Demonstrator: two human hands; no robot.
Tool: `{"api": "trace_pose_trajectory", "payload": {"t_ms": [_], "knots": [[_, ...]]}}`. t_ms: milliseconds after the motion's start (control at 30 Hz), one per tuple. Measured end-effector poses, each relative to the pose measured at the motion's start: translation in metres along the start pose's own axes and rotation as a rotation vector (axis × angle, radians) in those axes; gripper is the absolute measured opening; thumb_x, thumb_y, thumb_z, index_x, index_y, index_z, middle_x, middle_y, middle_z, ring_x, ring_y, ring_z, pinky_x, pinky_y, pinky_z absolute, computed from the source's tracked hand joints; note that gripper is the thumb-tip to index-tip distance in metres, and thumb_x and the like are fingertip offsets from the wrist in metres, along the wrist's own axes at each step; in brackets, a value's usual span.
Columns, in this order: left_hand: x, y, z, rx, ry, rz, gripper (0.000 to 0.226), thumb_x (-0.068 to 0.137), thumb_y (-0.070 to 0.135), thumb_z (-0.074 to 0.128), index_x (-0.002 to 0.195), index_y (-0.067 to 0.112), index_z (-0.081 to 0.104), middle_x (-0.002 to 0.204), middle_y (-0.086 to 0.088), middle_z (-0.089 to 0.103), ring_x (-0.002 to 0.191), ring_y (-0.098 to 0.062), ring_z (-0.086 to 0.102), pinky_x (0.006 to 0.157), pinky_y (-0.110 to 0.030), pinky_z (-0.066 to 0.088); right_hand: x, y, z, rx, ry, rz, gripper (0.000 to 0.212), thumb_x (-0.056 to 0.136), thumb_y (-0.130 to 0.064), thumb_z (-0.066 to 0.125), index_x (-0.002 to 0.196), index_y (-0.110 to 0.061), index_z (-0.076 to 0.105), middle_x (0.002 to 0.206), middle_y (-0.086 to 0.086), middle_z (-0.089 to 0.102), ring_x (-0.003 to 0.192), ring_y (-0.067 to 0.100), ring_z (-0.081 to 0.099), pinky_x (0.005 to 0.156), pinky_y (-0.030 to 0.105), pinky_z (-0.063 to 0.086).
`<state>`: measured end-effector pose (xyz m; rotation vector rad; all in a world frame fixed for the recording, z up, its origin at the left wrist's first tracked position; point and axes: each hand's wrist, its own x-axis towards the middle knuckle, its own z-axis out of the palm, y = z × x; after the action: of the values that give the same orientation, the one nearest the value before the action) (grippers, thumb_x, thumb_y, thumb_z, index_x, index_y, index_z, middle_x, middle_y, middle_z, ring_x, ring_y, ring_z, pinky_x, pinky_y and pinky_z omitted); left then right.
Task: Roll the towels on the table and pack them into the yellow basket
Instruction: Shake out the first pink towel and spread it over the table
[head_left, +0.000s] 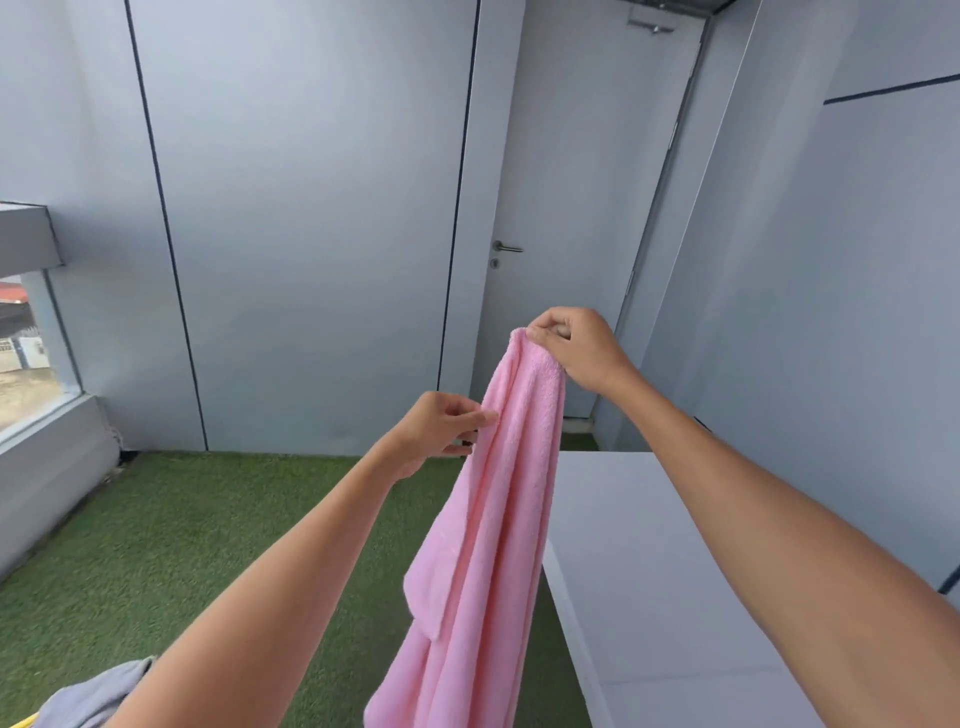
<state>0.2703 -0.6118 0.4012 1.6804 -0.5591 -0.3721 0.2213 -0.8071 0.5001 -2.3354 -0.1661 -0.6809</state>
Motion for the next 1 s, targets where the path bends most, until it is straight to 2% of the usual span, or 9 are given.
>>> {"api": "trace_pose_trajectory", "payload": {"t_ms": [133,233,400,500,633,733,800,867,1000], "knots": [[0.051,0.005,-0.033,-0.025,-0.066,-0.082,0.022,0.082,0.028,0.073,0.090,0.008,0.067,0.096,-0.007,0.070,0.091,-0.018,0.065,0.091,-0.037,0.052,0.040,0.031,0.005,0.003,0.025,0.016,0.016,0.093,-0.018,0.061,0.086,-0.005,0.068,0.047,-0.015,0.053,0.044,0.001,0.044,0.052,0.017,0.040],[0.088,0.010,-0.057,-0.081,-0.047,-0.045,0.021,0.082,0.024,0.073,0.092,0.006,0.070,0.099,-0.012,0.071,0.090,-0.021,0.066,0.089,-0.036,0.053,0.057,0.070,0.006,0.015,0.015,0.096,0.015,0.093,-0.018,0.061,0.085,-0.008,0.067,0.063,-0.001,0.062,0.055,0.011,0.056,0.055,0.033,0.053],[0.163,0.033,-0.070,-0.133,0.010,0.107,0.014,0.080,0.017,0.075,0.089,0.008,0.069,0.081,-0.005,0.067,0.078,-0.020,0.057,0.063,-0.025,0.047,0.087,0.139,0.041,0.048,-0.187,0.225,0.011,0.091,-0.023,0.065,0.085,-0.015,0.070,0.087,-0.002,0.071,0.089,0.014,0.067,0.072,0.037,0.060],[0.217,0.034,-0.072,-0.056,0.014,0.158,0.017,0.076,0.014,0.078,0.087,0.011,0.065,0.063,0.001,0.057,0.059,-0.014,0.043,0.054,-0.024,0.031,0.119,0.162,0.066,0.313,-0.287,0.291,0.021,0.092,-0.031,0.063,0.108,-0.020,0.068,0.110,-0.005,0.069,0.105,0.008,0.065,0.086,0.038,0.057],[0.287,0.016,-0.083,-0.010,-0.066,0.153,0.029,0.074,0.014,0.080,0.091,0.011,0.058,0.056,0.005,0.054,0.052,-0.010,0.043,0.052,-0.023,0.030,0.188,0.206,0.089,0.635,-0.528,0.363,0.039,0.096,-0.032,0.057,0.133,-0.019,0.054,0.130,0.004,0.061,0.123,0.018,0.056,0.103,0.045,0.045],[0.341,0.018,-0.100,-0.012,-0.099,0.155,0.036,0.074,0.009,0.079,0.095,0.010,0.050,0.070,-0.005,0.069,0.065,-0.018,0.061,0.068,-0.031,0.042,0.251,0.234,0.104,0.735,-0.637,0.367,0.041,0.094,-0.025,0.059,0.133,-0.012,0.054,0.133,0.010,0.058,0.127,0.025,0.051,0.109,0.050,0.038],[0.376,0.022,-0.112,0.018,-0.085,0.168,0.040,0.075,0.007,0.079,0.099,0.009,0.047,0.080,-0.017,0.071,0.075,-0.025,0.061,0.076,-0.040,0.041,0.293,0.247,0.111,0.765,-0.682,0.345,0.039,0.094,-0.018,0.058,0.130,-0.004,0.054,0.129,0.016,0.057,0.122,0.030,0.052,0.110,0.050,0.036],[0.409,0.023,-0.123,0.043,-0.049,0.184,0.042,0.075,0.007,0.079,0.100,0.009,0.045,0.084,-0.022,0.070,0.075,-0.026,0.059,0.075,-0.041,0.040,0.335,0.259,0.112,0.710,-0.695,0.298,0.035,0.093,-0.015,0.060,0.124,0.001,0.057,0.120,0.019,0.058,0.113,0.030,0.053,0.109,0.048,0.037],[0.460,0.008,-0.144,0.177,0.040,0.139,0.048,0.067,0.024,0.085,0.097,0.008,0.051,0.074,-0.007,0.069,0.064,-0.016,0.052,0.064,-0.030,0.039,0.403,0.277,0.113,0.541,-0.624,0.215,0.019,0.088,-0.014,0.068,0.101,0.000,0.066,0.096,0.014,0.064,0.091,0.023,0.057,0.090,0.038,0.049]]}}
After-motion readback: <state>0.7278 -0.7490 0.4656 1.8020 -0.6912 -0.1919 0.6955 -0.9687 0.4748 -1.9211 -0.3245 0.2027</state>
